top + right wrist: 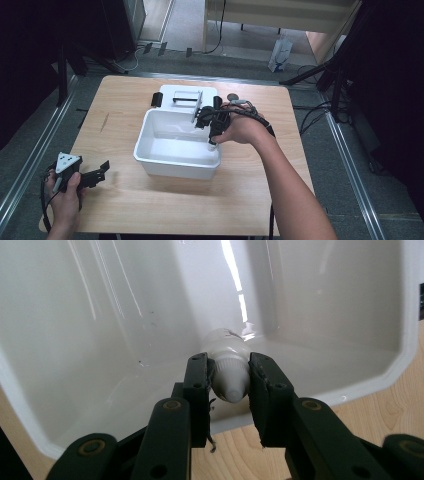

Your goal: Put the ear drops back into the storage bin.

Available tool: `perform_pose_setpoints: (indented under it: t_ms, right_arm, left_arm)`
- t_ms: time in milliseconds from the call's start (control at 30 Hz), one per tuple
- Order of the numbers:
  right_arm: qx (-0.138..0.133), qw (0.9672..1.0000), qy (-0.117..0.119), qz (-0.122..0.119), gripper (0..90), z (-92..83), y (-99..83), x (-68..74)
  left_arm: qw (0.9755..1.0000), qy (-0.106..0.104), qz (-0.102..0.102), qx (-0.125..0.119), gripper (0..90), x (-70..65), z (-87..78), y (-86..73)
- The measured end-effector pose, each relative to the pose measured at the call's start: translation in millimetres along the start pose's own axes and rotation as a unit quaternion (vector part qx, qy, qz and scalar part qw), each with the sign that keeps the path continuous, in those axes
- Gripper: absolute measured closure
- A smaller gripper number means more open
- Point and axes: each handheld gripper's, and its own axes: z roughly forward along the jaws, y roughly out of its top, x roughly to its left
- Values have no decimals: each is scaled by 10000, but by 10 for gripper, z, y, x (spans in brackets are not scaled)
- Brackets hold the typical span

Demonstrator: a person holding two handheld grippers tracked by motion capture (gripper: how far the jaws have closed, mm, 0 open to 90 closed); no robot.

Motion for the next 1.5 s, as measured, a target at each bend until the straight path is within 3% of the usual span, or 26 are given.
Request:
perform_pose_setpoints:
  t_ms: [200,867,1500]
  right_arm:
    - [20,9998,-38,-182,716,112,-1,9]
    - [108,9991,-54,-403,715,400,-33,15]
    - [27,9996,76,-274,684,417,-37,6]
  left_arm:
    - [10000,-5,-14,5,41,-1,-1,0]
    - [10000,-2,2,15,41,-1,-1,0]
    - [10000,-1,3,18,41,-2,-1,1]
